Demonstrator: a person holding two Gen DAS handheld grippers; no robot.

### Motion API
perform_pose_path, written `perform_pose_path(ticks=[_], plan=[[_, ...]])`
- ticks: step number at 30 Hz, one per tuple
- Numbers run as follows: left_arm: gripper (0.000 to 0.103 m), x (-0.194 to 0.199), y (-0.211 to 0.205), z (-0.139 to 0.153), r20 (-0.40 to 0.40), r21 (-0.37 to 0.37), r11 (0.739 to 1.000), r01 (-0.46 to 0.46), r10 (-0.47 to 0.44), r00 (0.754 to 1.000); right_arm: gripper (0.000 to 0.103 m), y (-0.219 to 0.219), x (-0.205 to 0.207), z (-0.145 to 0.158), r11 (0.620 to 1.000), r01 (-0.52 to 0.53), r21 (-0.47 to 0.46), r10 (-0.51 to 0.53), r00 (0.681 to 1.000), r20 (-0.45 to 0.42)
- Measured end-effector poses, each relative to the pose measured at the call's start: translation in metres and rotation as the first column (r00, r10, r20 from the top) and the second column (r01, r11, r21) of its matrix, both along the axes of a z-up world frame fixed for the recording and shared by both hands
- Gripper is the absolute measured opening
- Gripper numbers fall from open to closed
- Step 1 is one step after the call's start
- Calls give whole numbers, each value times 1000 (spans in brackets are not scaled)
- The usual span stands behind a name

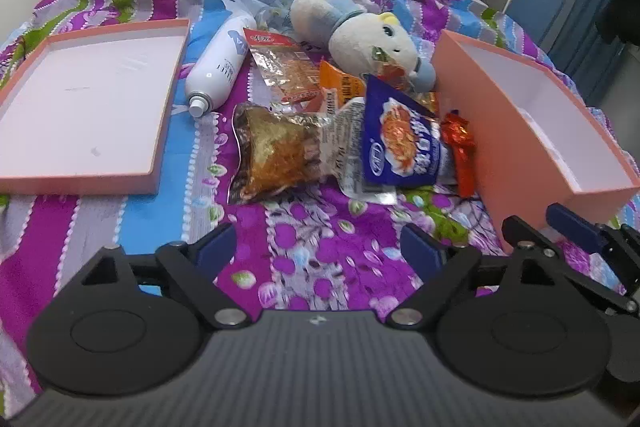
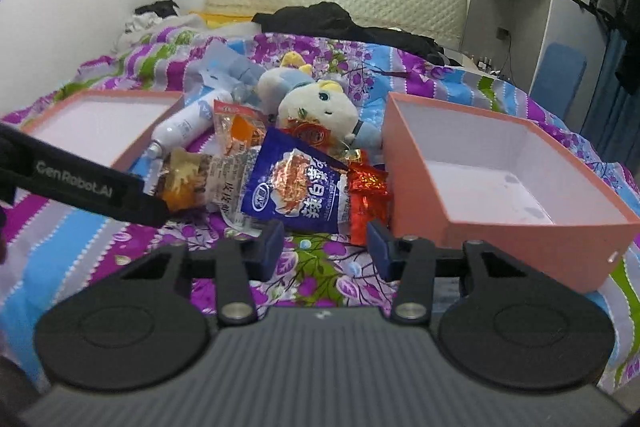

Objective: Organize snacks
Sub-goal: 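Grasp the amber meat snack pack with left gripper while right gripper grasps red foil packet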

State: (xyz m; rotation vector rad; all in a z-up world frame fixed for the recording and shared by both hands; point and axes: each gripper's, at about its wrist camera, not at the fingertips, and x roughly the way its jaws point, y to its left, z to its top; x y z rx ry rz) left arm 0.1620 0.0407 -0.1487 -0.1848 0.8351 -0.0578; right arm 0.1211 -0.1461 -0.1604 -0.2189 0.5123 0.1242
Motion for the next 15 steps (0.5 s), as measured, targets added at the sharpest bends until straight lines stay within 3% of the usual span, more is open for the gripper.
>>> perform_pose_path(ticks=[12,15], plan=[[80,75,1,-31,-14,-24,1000,9,-9,1000,34,18,76,-56,977,44,-206,-54,998,-40],[80,92,-6,-41,-14,7,1000,21,-21,1000,34,21,87,-67,962,50,-270,-63,997,-39]])
